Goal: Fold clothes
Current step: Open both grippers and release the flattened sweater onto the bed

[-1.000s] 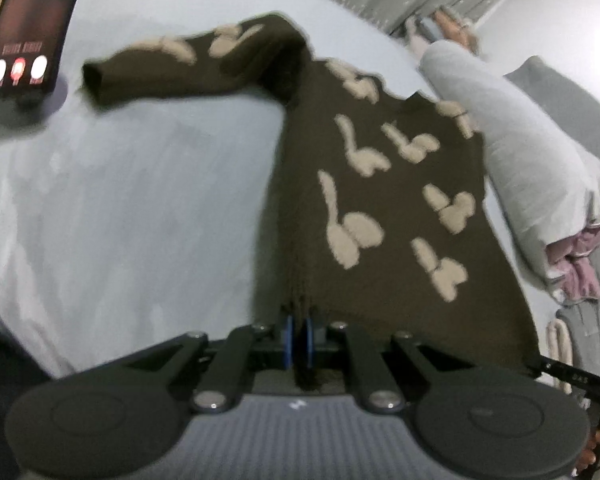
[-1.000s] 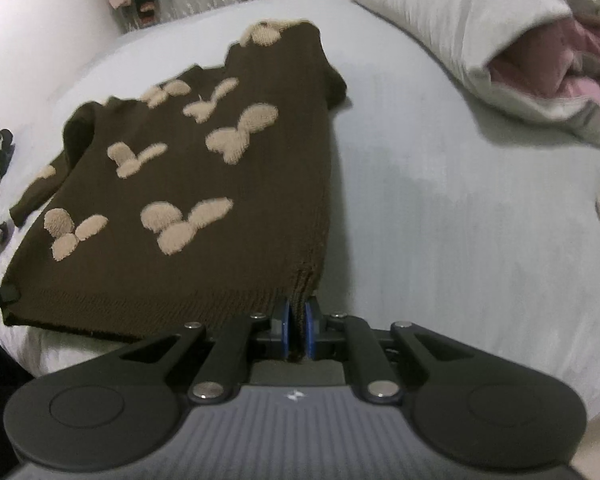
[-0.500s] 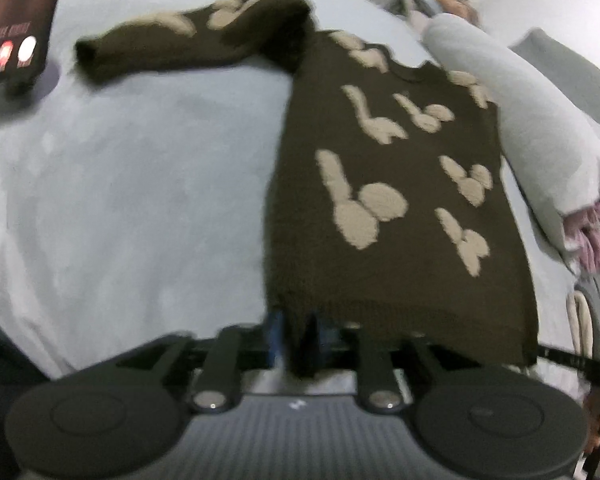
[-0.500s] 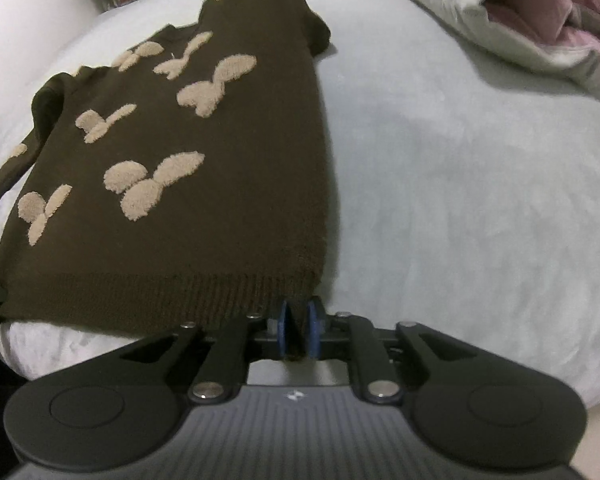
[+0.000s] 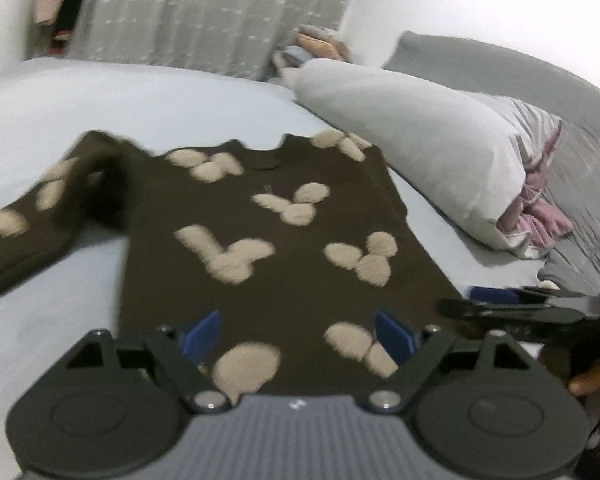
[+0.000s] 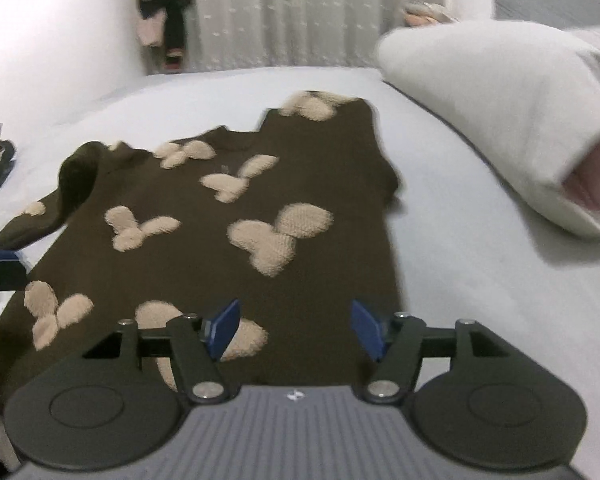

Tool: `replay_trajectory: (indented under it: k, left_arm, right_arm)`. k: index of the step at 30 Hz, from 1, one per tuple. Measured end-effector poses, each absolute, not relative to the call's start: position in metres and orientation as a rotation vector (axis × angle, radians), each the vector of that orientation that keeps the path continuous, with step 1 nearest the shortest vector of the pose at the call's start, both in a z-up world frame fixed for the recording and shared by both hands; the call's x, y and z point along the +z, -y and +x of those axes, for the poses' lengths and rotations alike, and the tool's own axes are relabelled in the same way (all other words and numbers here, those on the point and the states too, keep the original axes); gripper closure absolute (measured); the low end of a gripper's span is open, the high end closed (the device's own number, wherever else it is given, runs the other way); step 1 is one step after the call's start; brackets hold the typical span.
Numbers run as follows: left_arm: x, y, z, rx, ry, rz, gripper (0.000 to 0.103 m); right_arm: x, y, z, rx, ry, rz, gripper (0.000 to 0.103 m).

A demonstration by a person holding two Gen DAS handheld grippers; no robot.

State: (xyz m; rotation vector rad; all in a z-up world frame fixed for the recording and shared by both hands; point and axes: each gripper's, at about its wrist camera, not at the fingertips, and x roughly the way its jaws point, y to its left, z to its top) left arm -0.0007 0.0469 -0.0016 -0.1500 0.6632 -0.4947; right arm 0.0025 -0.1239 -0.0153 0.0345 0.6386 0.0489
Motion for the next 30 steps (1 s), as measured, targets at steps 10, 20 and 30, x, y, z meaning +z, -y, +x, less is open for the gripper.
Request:
replay_trajectory:
  k: [10, 20, 30]
  left_arm:
    - [-0.056, -0.035, 0.047, -0.511, -0.692, -0.001, 0.02]
    - [-0.026, -0.036, 0.069, -0.546, -0.769, 0.059, 0.02]
    - [0.02, 0.06, 0.14, -0.61, -0.785, -0.003, 0.019]
  right_arm:
    - [-0.061, 0.134, 0.06, 0.091, -0.64, -0.063, 0.034]
    - [-0.035, 0.214, 0.08, 0.03, -0.599, 0.171, 0.031]
    - [-0.058, 0.257, 0.113, 0.014, -0.592, 0.374, 0.033]
